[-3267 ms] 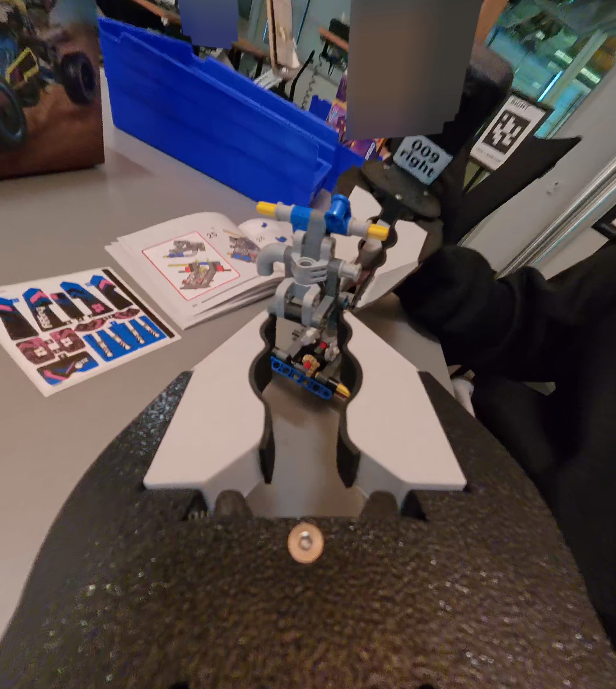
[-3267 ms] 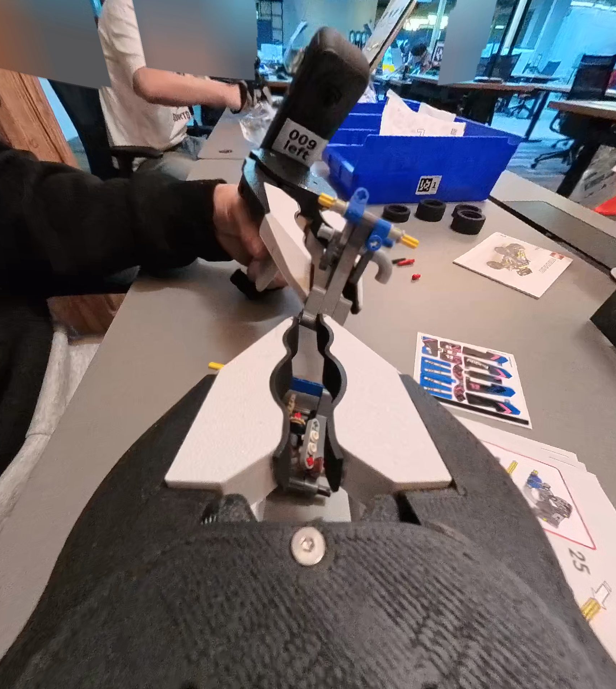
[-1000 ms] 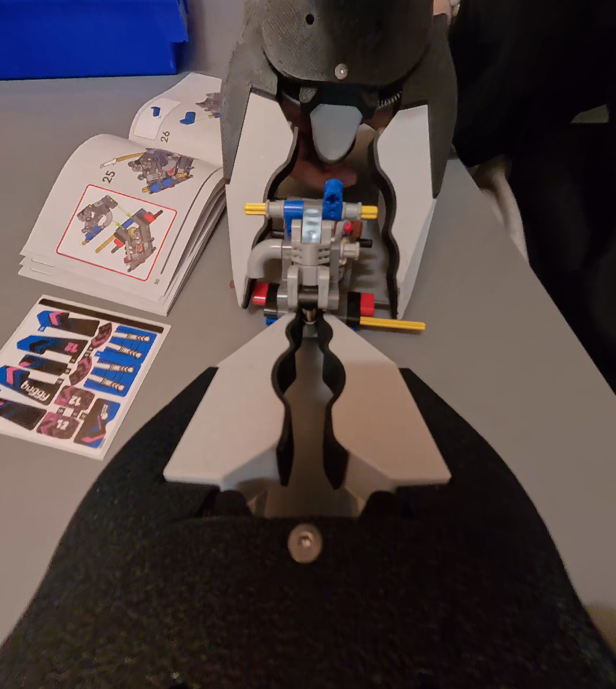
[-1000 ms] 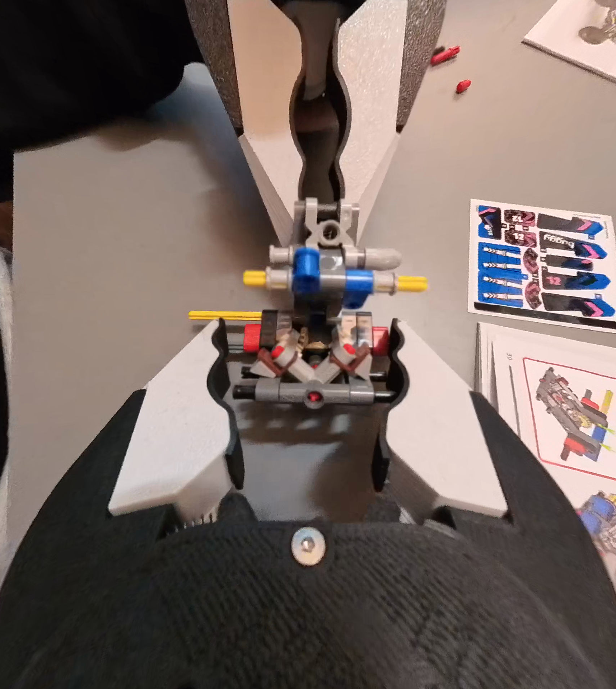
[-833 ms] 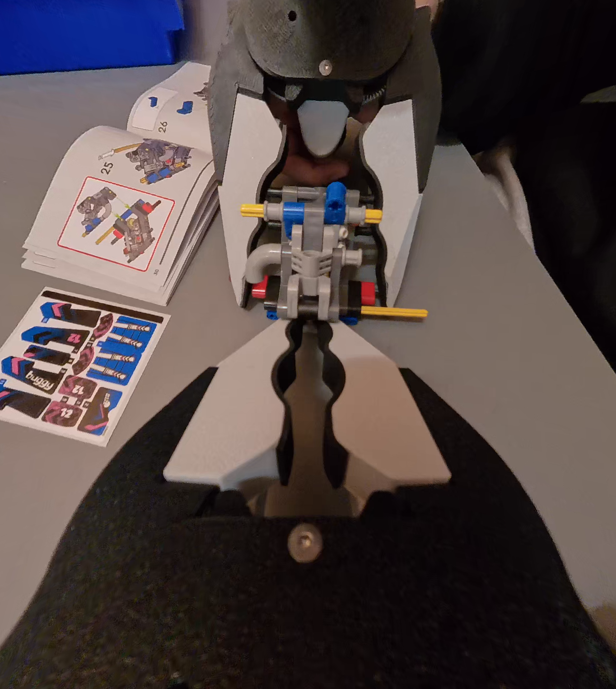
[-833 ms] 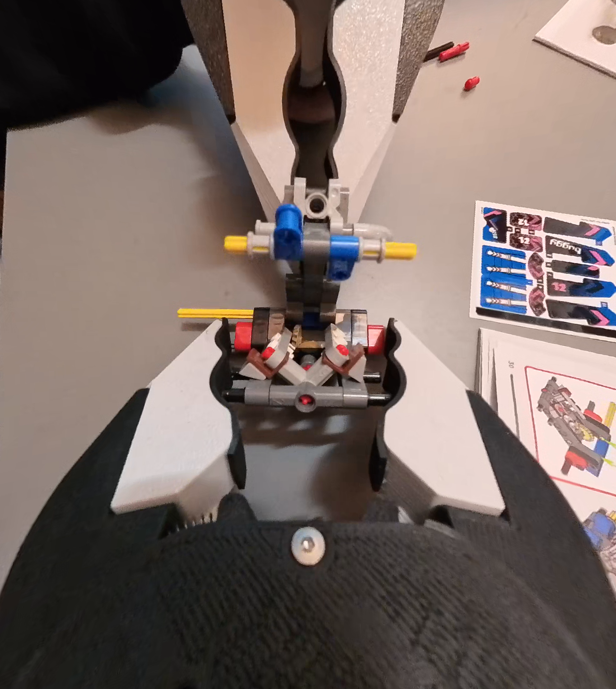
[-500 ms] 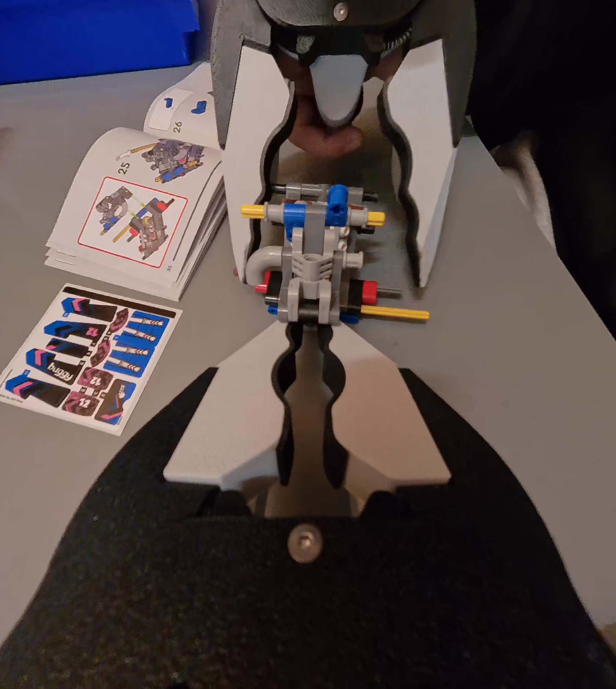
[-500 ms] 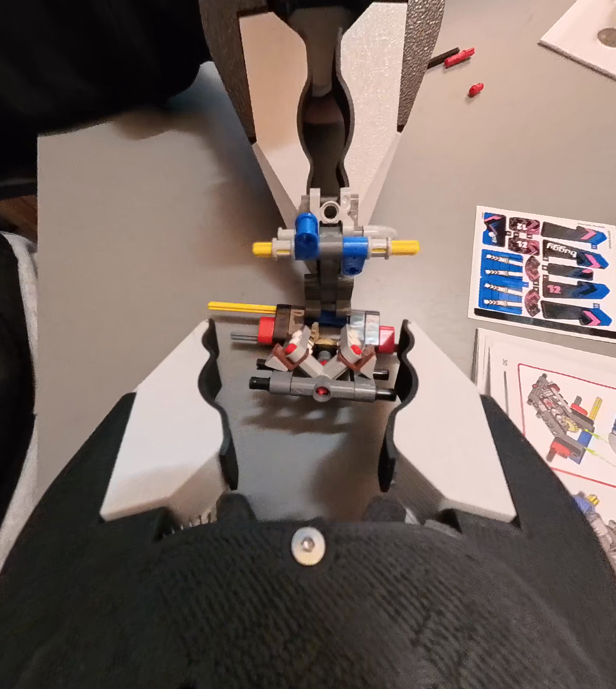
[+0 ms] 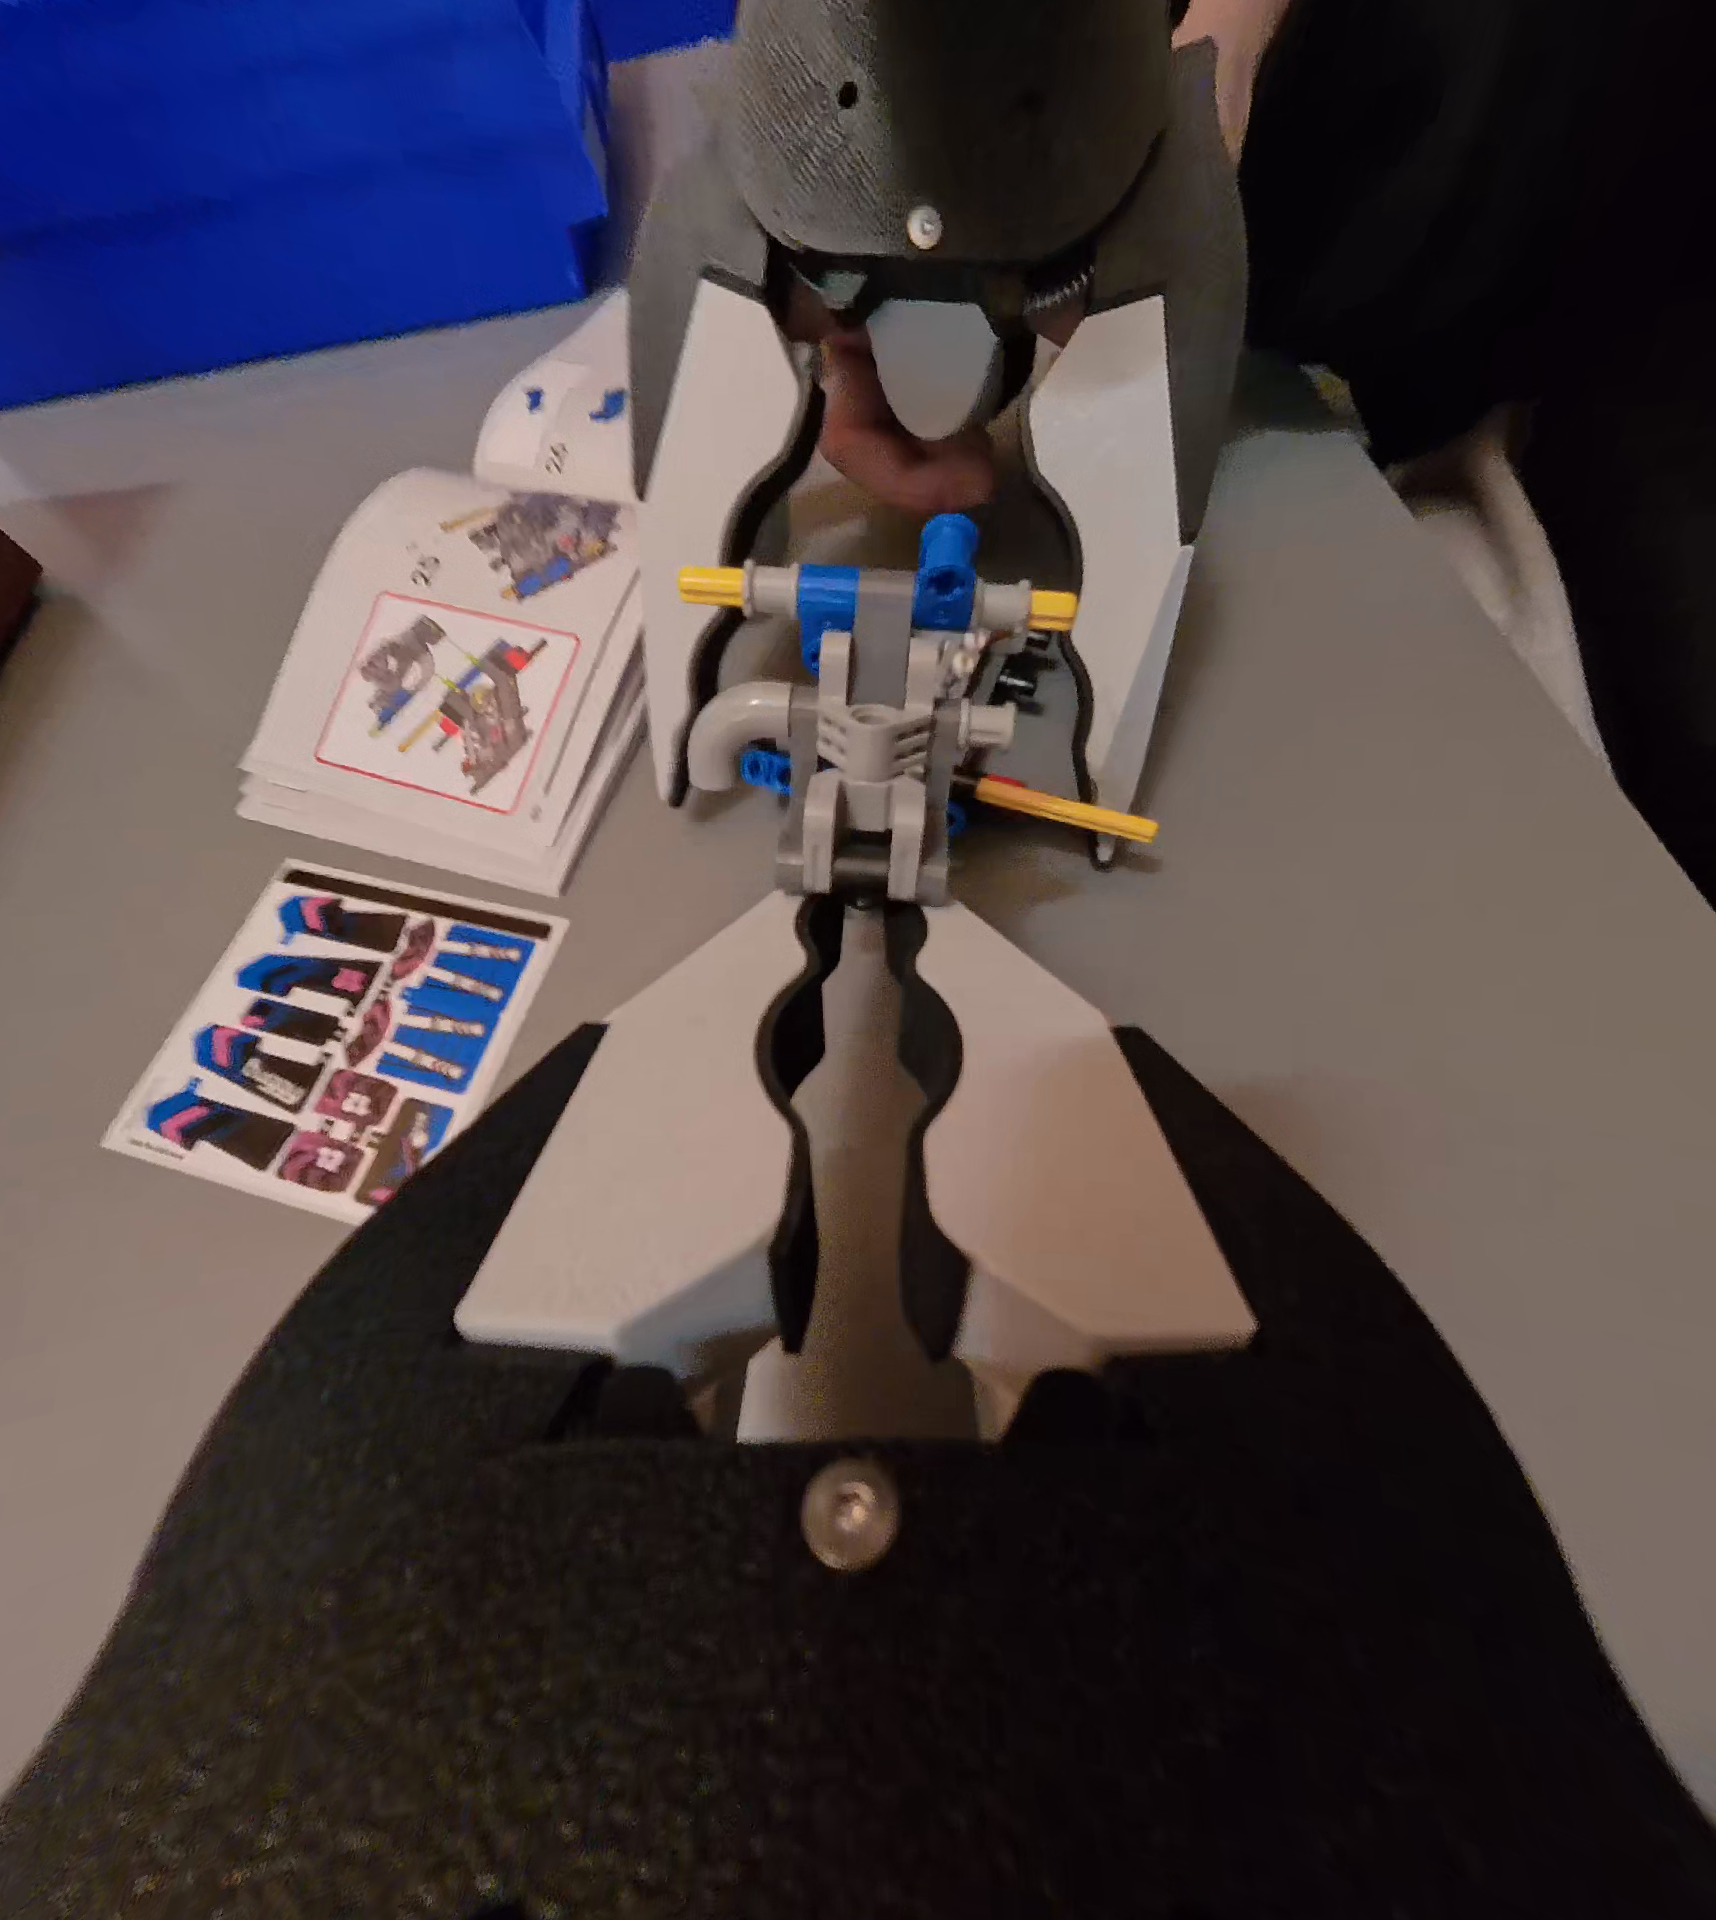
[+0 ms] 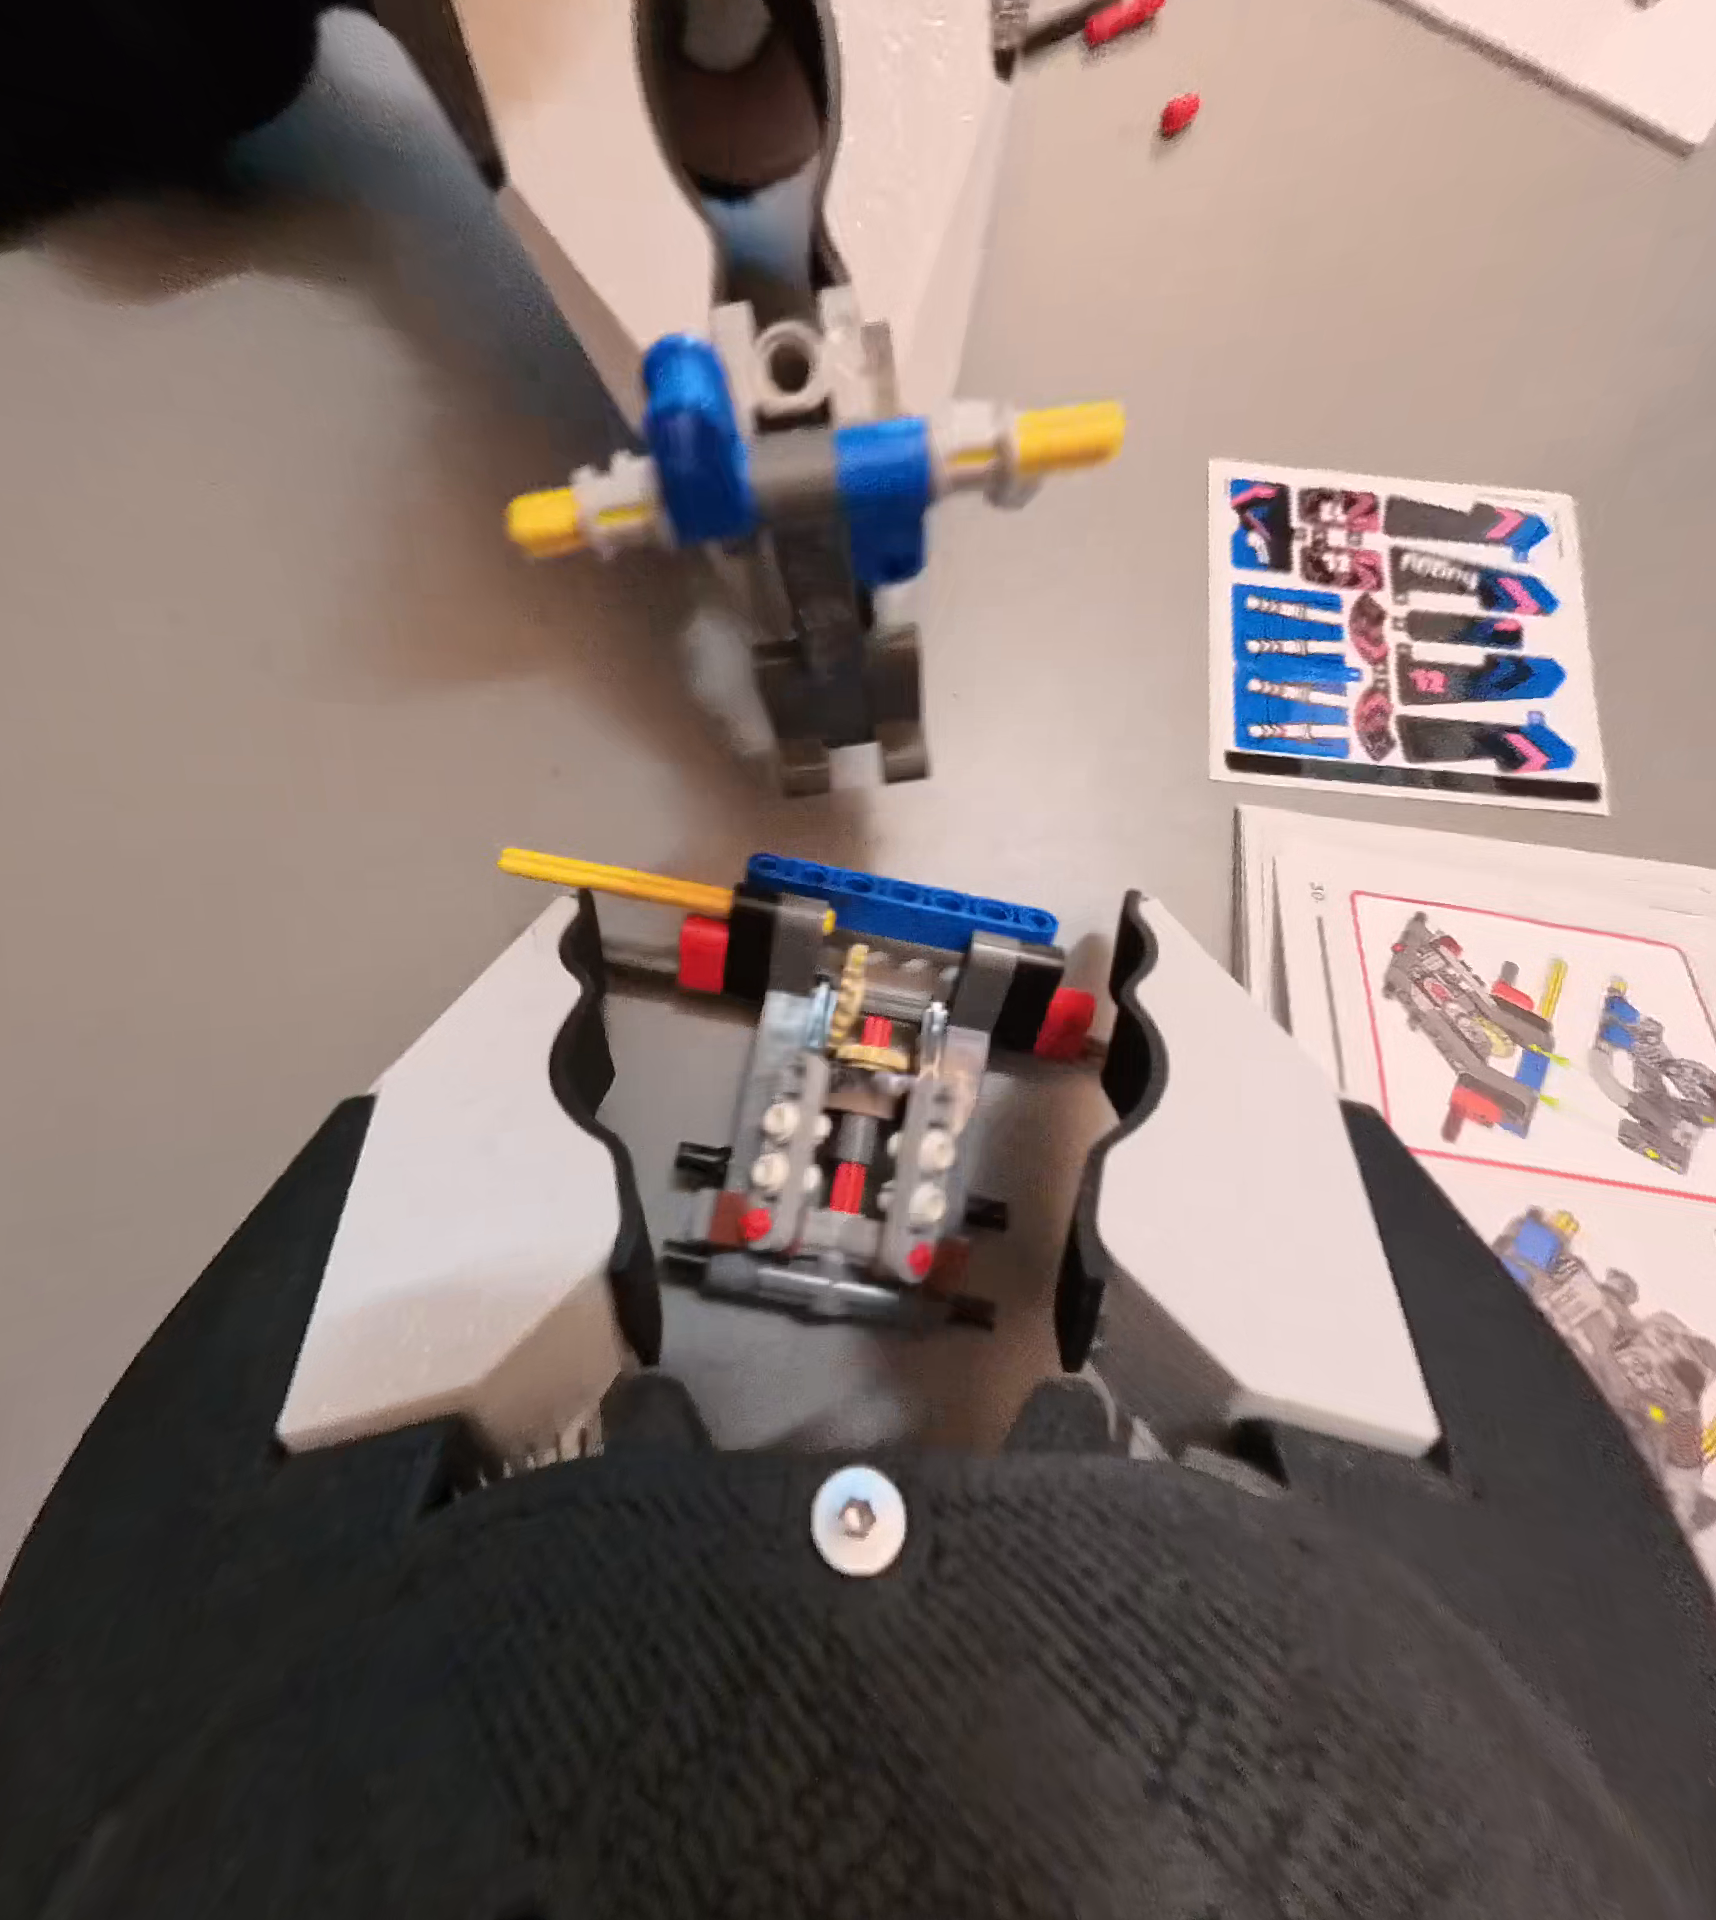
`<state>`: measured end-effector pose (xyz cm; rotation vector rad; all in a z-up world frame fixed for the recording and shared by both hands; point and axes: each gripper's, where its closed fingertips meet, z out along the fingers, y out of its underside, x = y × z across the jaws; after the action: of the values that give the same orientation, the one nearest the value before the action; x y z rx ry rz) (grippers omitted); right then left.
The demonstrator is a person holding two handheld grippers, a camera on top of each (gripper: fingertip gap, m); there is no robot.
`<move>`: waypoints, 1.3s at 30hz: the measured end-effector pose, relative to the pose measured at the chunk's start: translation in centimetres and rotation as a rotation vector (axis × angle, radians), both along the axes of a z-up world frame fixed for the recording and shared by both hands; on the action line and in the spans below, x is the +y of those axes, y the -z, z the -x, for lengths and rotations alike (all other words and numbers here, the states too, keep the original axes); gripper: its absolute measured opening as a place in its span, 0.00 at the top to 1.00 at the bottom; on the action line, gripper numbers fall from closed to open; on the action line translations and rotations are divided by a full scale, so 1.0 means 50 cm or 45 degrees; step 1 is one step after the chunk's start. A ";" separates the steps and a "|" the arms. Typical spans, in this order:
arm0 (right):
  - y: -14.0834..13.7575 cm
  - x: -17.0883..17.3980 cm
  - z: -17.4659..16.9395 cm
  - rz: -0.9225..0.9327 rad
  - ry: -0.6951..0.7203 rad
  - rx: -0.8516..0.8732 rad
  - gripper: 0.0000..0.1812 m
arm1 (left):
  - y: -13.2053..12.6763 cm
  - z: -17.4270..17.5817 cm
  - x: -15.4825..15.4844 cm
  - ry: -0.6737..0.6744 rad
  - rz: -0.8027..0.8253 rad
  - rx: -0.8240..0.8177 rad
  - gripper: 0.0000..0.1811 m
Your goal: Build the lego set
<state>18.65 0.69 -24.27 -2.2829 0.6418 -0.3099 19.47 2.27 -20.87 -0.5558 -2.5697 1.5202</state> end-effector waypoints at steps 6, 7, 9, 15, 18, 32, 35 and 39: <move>-0.018 -0.029 0.014 -0.033 0.060 -0.069 0.44 | -0.013 0.001 -0.023 0.031 -0.020 -0.146 0.98; -0.016 -0.030 0.014 -0.054 0.070 -0.063 0.43 | -0.009 0.001 -0.029 0.045 -0.049 -0.174 0.98; -0.013 -0.022 0.018 -0.117 0.086 -0.031 0.42 | -0.003 0.004 -0.042 0.085 -0.102 -0.211 0.98; -0.015 -0.003 0.029 -0.172 0.105 -0.046 0.38 | 0.010 0.005 -0.059 0.205 -0.277 -0.309 0.98; -0.018 -0.001 0.012 -0.192 0.121 -0.048 0.38 | 0.021 0.005 -0.059 0.231 -0.338 -0.329 0.98; 0.007 0.023 -0.004 -0.114 -0.060 0.020 0.43 | 0.031 -0.006 -0.026 0.073 -0.220 -0.107 0.98; 0.011 0.023 -0.008 -0.087 -0.057 0.009 0.43 | 0.030 -0.010 -0.024 0.089 -0.235 -0.106 0.98; 0.014 0.021 -0.011 -0.071 -0.039 0.004 0.46 | 0.024 -0.020 -0.026 0.109 -0.257 -0.149 0.98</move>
<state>19.22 1.71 -24.98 -2.2382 0.6094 -0.2709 20.47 0.96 -22.09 -0.7383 -2.7054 1.2180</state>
